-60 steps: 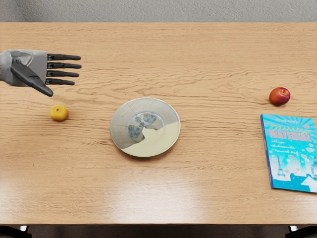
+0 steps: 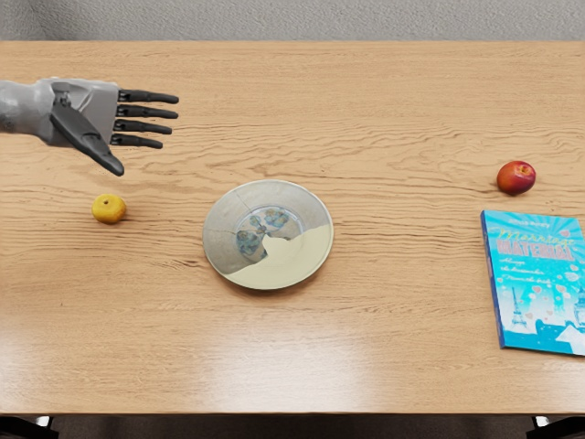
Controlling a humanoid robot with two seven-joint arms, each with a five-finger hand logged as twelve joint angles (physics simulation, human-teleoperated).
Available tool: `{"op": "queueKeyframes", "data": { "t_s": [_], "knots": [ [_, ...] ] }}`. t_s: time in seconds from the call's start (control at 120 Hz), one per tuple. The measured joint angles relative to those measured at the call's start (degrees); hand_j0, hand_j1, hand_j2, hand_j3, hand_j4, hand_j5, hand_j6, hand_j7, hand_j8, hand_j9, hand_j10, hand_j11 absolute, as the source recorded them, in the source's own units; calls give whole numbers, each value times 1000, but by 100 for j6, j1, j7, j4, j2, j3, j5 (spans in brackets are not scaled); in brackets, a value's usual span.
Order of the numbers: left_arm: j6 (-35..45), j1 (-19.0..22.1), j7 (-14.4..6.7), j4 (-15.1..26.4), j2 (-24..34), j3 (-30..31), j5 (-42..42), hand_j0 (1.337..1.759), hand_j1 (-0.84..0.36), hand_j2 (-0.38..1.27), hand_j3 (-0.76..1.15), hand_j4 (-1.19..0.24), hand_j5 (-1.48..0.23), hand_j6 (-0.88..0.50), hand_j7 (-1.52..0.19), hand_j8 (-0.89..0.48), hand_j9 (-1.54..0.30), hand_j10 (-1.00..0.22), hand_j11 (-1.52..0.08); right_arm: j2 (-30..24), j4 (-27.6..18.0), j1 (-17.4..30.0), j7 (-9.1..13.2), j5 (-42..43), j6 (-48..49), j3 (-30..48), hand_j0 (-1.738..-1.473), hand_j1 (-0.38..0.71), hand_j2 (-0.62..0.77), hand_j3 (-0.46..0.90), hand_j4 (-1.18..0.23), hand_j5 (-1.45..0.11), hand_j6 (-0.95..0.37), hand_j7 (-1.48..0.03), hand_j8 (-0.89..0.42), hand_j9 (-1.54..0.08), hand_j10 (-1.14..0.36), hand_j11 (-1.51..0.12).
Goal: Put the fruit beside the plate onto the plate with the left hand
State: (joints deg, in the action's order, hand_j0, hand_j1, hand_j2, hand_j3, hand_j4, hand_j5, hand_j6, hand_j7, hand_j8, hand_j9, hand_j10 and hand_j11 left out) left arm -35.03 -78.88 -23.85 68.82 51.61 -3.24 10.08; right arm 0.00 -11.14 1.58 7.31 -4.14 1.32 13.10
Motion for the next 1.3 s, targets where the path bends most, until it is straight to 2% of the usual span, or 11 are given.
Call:
{"op": "queueKeyframes", "data": {
  "t_s": [0.092,0.183,0.292,0.392,0.5,0.642,0.775,0.942,1.075,1.3],
  "knots": [
    [1,-122,-58,16,-180,4,-583,1658,349,-1,0,0,0,1,0,1,0,0,0,0,-1,0,2,1,2,-1,-1658,-317,-5,0,-27,-35,-27,-35,-27,-35,-27,-35],
    [1,-202,-323,133,-178,3,-1156,1658,349,-1,0,0,0,0,0,0,0,0,0,0,-1,0,5,1,2,-1,-1658,-317,-6,0,-27,-35,-27,-35,-27,-35,-27,-35],
    [1,-267,-538,340,-178,0,-1912,1658,349,-1,0,-1,0,-1,0,-1,0,-1,0,0,0,0,7,1,1,-1,-1658,-317,-6,0,-27,-35,-27,-35,-27,-35,-27,-35],
    [1,-284,-863,482,-186,-4,-2390,1658,349,-1,0,-2,0,-2,0,-2,0,-1,0,0,1,0,7,1,2,-1,-1658,-317,-6,0,-27,-35,-27,-35,-27,-35,-27,-35],
    [1,-294,-1026,594,-169,-6,-2978,1658,349,-1,0,-2,0,-3,0,-3,0,-2,0,0,-1,0,7,1,5,-1,-1658,-317,-5,0,-27,-35,-27,-35,-27,-35,-27,-35],
    [195,-311,-1092,936,-162,-5,-3769,1658,349,0,0,-3,0,-4,0,-4,0,-3,0,0,3,0,8,1,4,-1,-1658,-317,-5,0,-27,-35,-27,-35,-27,-35,-27,-35],
    [730,-252,-1109,1223,-116,8,-4383,1658,349,0,0,-4,-1,-5,0,-4,0,-3,0,0,2,0,8,1,3,-1,-1658,-317,-5,0,-27,-35,-27,-35,-27,-35,-27,-35],
    [1316,-213,-1114,1389,-178,42,-5013,1658,349,0,0,-4,-1,-6,0,-5,0,-4,0,0,5,0,8,1,3,-1,-1658,-317,-5,0,-27,-35,-27,-35,-27,-35,-27,-35],
    [1751,260,-1115,1515,-327,56,-5567,1658,349,1,0,-5,-1,-6,0,-6,0,-4,0,0,6,0,8,1,2,-1,-1658,-317,-5,0,-27,-35,-27,-35,-27,-35,-27,-35],
    [2254,356,-1115,1732,-339,60,-6108,1658,349,1,0,-5,-1,-7,0,-6,0,-4,0,0,6,0,8,1,1,-1,-1658,-317,-5,0,-27,-35,-27,-35,-27,-35,-27,-35]
  ]
}}
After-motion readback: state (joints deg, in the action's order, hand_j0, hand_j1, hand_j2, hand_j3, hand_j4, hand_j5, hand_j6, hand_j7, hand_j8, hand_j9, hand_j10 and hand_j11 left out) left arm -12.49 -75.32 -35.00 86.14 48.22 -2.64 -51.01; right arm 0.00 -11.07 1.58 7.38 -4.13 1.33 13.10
